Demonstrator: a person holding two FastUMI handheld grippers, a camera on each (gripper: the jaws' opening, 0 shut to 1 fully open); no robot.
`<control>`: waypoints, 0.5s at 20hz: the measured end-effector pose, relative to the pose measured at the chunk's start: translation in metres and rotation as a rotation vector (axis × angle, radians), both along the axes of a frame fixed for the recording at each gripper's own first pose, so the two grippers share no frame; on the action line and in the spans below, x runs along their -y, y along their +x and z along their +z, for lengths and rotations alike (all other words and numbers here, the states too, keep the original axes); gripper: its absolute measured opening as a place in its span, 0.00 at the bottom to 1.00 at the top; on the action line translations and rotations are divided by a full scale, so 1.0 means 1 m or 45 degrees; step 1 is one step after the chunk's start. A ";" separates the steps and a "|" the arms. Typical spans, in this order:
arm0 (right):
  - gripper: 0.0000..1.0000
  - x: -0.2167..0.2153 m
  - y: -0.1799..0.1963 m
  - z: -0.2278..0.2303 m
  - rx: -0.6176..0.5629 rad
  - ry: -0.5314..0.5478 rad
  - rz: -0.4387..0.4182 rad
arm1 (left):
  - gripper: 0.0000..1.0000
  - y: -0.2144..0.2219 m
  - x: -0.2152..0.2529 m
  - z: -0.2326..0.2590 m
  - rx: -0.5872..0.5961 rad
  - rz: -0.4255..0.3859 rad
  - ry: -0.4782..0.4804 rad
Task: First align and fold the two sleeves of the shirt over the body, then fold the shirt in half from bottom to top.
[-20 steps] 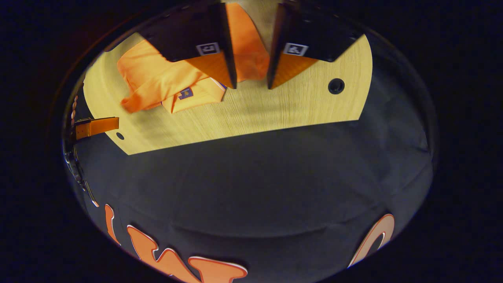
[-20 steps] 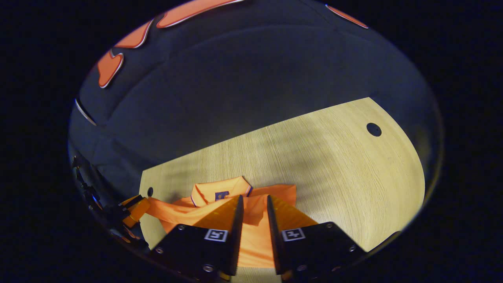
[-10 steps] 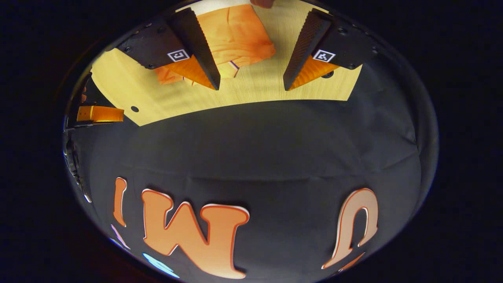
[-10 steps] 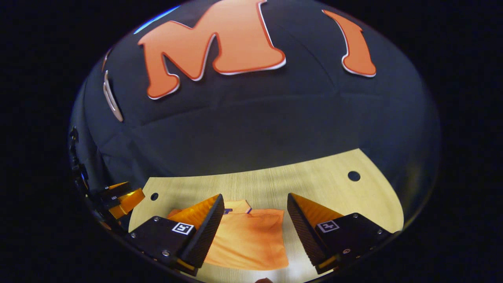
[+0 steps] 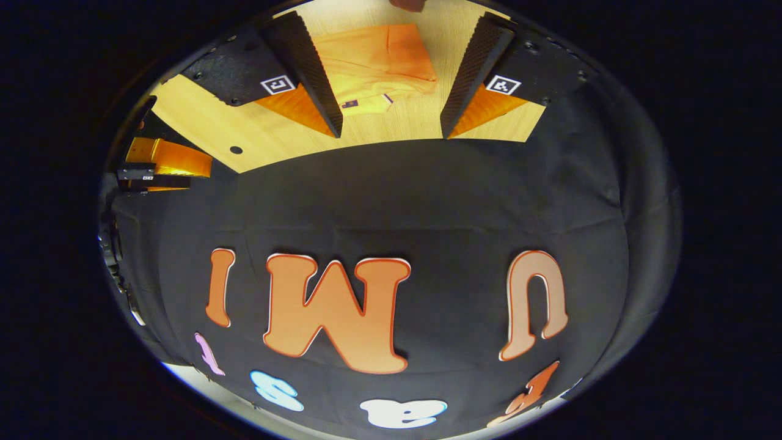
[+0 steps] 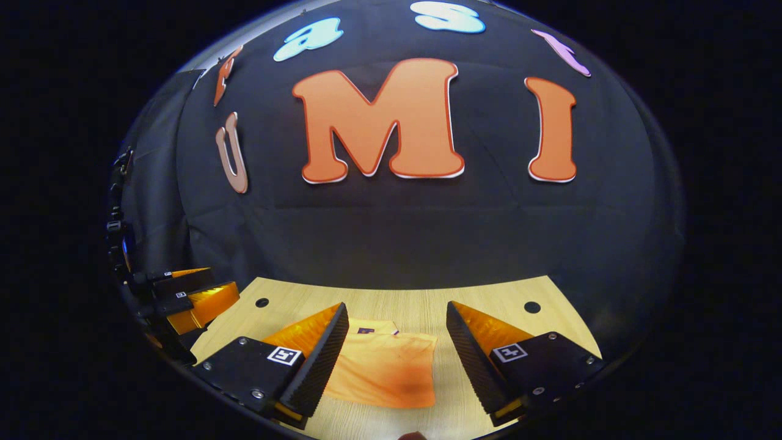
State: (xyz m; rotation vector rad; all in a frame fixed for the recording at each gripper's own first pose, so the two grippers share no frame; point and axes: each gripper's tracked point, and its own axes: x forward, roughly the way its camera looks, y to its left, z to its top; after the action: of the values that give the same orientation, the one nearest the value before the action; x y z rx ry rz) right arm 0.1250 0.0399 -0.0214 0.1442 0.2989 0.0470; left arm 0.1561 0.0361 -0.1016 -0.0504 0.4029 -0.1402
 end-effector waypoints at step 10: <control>0.98 0.011 -0.117 0.034 0.212 -0.076 0.022 | 0.97 -0.118 0.027 0.062 0.208 0.051 -0.019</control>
State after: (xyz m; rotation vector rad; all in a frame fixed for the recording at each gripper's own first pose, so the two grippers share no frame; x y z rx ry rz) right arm 0.0078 0.0293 0.0127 0.0779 0.1351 0.0667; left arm 0.0376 0.0089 -0.0396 -0.0611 0.2376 -0.1069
